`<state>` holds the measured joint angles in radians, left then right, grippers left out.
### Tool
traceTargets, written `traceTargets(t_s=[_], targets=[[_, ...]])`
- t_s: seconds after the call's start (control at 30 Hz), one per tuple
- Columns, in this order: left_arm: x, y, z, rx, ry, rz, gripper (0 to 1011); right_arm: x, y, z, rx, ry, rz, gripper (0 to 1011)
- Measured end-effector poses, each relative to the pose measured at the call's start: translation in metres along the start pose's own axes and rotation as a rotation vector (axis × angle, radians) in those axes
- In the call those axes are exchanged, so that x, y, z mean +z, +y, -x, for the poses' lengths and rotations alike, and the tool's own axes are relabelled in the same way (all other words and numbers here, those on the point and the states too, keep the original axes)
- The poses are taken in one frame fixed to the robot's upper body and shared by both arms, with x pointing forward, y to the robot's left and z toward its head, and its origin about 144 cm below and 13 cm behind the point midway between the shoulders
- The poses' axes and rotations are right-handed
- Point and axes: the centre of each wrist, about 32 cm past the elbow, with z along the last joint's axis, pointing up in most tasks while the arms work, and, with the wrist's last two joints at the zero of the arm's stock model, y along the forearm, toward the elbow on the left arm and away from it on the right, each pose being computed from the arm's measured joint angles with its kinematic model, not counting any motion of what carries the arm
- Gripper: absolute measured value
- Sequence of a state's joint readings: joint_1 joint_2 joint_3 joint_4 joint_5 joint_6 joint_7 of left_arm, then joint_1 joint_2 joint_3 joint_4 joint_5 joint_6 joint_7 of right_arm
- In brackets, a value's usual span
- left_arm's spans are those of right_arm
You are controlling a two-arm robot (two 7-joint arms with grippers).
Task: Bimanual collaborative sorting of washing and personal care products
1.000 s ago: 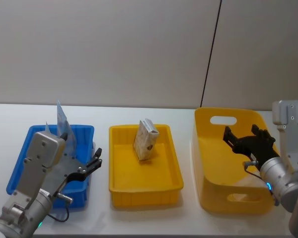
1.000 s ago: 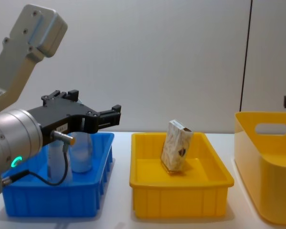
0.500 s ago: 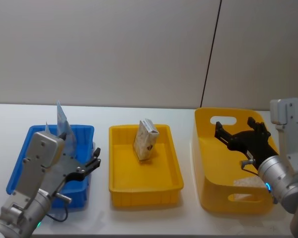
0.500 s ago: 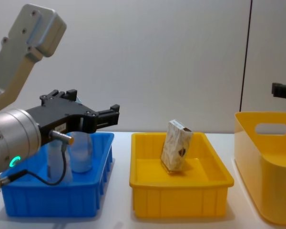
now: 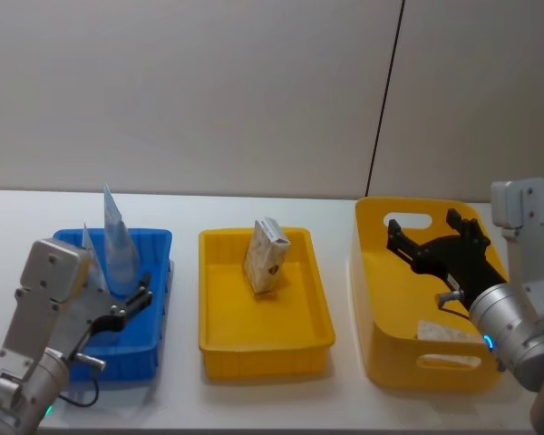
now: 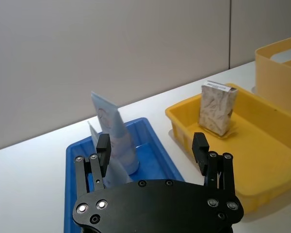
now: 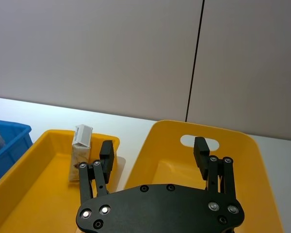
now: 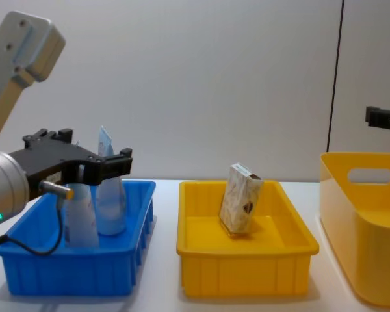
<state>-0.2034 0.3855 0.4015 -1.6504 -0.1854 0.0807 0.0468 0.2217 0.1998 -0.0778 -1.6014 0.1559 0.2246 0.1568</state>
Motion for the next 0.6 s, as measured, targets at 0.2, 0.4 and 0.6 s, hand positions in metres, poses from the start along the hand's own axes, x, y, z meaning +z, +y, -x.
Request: traceTargets(t_s=[0.2, 0.4, 0.6], targets=[[-0.003, -0.002, -0.006, 0.033, 0.022, -0.038, 1001, 0.0, -0.001, 0.0, 0.005, -0.002, -0.006, 1002], [-0.006, -0.008, -0.012, 0.056, 0.042, -0.07, 1001, 0.001, -0.001, 0.0, 0.008, -0.004, -0.009, 1002], [-0.011, -0.017, -0.017, 0.07, 0.058, -0.102, 1001, 0.001, -0.001, 0.001, 0.01, -0.004, -0.011, 1002]])
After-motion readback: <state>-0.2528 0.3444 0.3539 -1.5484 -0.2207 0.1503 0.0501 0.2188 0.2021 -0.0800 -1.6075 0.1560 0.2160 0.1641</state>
